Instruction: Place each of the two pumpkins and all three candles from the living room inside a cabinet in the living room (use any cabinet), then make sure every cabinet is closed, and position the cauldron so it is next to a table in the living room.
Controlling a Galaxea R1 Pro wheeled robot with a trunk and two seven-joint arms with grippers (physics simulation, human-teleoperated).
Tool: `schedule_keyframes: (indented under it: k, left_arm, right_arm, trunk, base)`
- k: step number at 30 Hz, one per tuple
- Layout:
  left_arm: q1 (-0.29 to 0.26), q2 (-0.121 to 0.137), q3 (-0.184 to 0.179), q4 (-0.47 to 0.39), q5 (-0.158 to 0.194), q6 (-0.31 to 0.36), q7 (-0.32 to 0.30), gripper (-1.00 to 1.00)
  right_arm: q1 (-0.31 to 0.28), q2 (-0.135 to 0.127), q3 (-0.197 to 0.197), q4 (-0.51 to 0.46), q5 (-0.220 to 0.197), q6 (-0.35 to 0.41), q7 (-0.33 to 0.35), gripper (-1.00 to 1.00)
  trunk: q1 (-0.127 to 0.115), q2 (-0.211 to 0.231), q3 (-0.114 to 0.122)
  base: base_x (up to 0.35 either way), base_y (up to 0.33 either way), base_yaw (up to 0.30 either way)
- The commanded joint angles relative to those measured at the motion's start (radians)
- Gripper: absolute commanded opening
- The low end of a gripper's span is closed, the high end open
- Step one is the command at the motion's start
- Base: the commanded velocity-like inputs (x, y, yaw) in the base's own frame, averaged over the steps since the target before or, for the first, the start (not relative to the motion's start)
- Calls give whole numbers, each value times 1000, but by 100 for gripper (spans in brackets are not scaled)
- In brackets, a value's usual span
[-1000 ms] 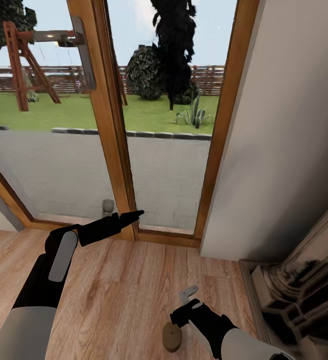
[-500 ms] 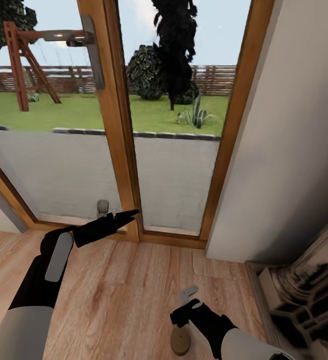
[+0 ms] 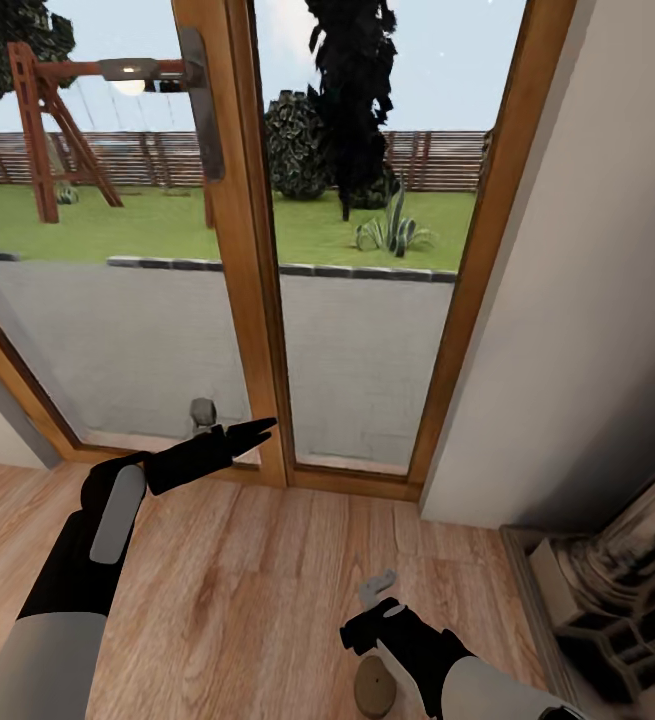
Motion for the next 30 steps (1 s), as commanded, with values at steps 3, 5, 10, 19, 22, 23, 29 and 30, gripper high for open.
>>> schedule_keyframes:
  k: [3, 5, 10, 19, 22, 23, 29, 30]
  left_arm:
    - [1, 1, 2, 1, -1, 0, -20, 100]
    - [0, 1, 2, 2, 0, 0, -23, 100]
    - [1, 0, 3, 2, -2, 0, -25, 100]
    - [0, 1, 6, 5, -3, 0, -20, 100]
    - [0, 1, 6, 5, -3, 0, -20, 100]
    - [0, 1, 6, 5, -3, 0, -20, 100]
    - [0, 1, 8, 5, -3, 0, -20, 100]
    - [0, 1, 8, 6, -3, 0, -20, 100]
  right_arm:
    - [0, 0, -2, 0, -2, 2, -4, 100]
    - [0, 0, -3, 0, -2, 2, -6, 100]
    - [0, 0, -4, 0, -3, 5, -7, 100]
    - [0, 0, -4, 1, -21, 7, -7, 100]
    - [0, 0, -4, 3, -25, 7, -10, 100]
    - [0, 0, -5, 6, -27, 5, -11, 100]
    - [1, 0, -6, 13, -28, 5, -79, 100]
    - [1, 0, -6, 13, -28, 5, -92, 100]
  trunk:
    - [8, -14, -6]
    - [15, -28, -13]
    - [35, -63, -28]
    - [69, -126, -56]
    - [81, -147, -66]
    - [84, -154, -69]
    - [107, -196, -88]
    - [111, -203, -91]
  base:
    - [0, 0, 0]
    - [0, 0, 0]
    - [0, 0, 0]
    - [0, 0, 0]
    - [0, 0, 0]
    - [0, 0, 0]
    - [0, 0, 0]
    - [0, 0, 0]
